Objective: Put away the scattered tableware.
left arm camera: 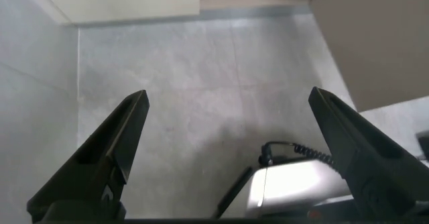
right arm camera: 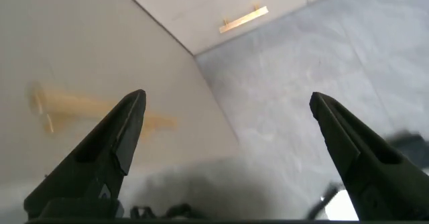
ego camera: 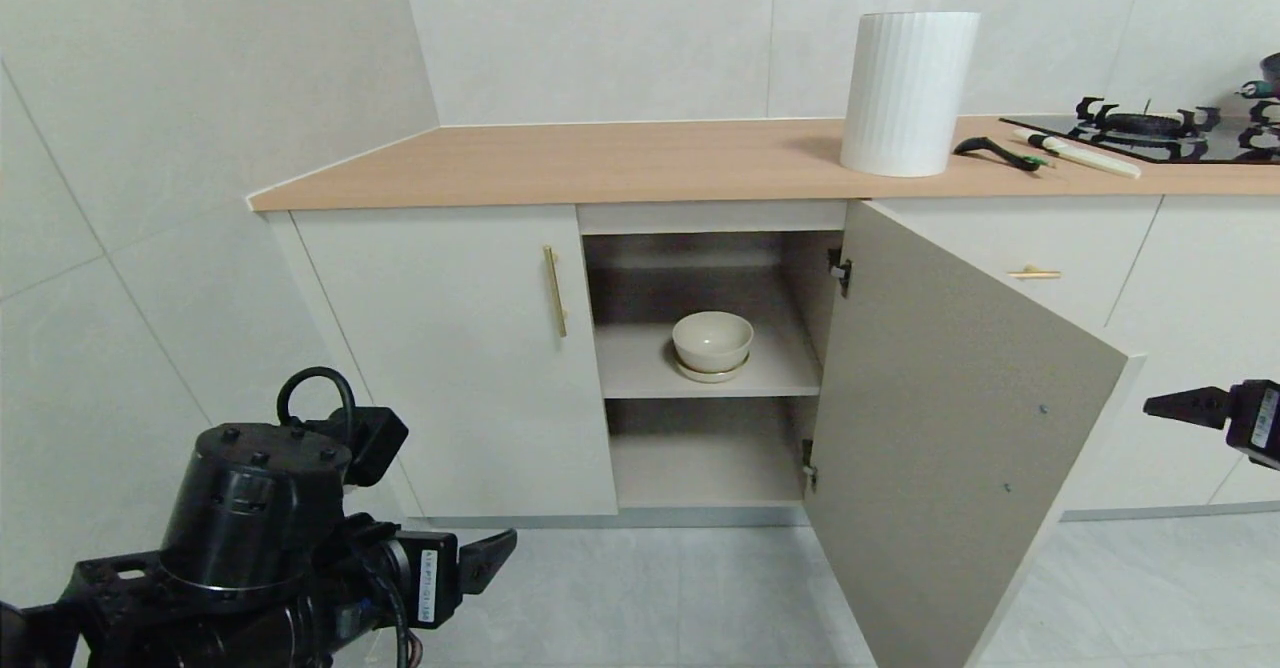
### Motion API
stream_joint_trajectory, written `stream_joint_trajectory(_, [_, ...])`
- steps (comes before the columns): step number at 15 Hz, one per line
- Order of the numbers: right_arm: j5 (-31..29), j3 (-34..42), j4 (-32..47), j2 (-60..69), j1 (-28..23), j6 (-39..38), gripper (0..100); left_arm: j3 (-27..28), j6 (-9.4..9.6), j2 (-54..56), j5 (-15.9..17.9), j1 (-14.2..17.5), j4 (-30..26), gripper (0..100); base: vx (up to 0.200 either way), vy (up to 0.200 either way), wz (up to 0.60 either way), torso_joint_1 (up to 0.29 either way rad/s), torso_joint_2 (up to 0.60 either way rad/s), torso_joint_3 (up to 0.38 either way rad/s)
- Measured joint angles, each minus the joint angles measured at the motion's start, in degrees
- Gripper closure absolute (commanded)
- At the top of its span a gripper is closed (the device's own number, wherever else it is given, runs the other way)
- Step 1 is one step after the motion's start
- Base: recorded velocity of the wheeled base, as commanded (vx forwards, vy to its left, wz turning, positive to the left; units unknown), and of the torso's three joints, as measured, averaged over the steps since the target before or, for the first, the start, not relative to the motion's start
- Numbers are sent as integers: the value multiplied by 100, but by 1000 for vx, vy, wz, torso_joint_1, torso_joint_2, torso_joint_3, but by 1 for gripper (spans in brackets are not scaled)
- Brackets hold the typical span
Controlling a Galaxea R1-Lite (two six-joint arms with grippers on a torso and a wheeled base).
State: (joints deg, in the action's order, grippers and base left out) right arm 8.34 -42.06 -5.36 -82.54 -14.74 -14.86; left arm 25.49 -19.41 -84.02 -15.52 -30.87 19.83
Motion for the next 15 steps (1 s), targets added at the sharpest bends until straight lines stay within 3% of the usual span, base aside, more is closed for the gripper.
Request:
stream_joint_trajectory(4, [-7, -501, -24, -640, 482, -30, 0, 9, 94, 155, -2, 5, -5, 0, 0, 0, 0, 0, 0, 0])
stream_joint_trajectory(7, [-7, -468, -18, -866, 741, -41, 0, -24, 288, 213, 0, -5, -18, 0, 0, 0, 0, 0, 0, 0])
stream_joint_trajectory(10, [-32, -402, -18, -935, 967, -46, 0, -28, 301, 244, 0, -6, -21, 0, 0, 0, 0, 0, 0, 0])
stream_joint_trajectory(15, [-27, -678, -7, -1117, 2380, -13, 0, -17, 307, 244, 17, -24, -71, 0, 0, 0, 0, 0, 0, 0])
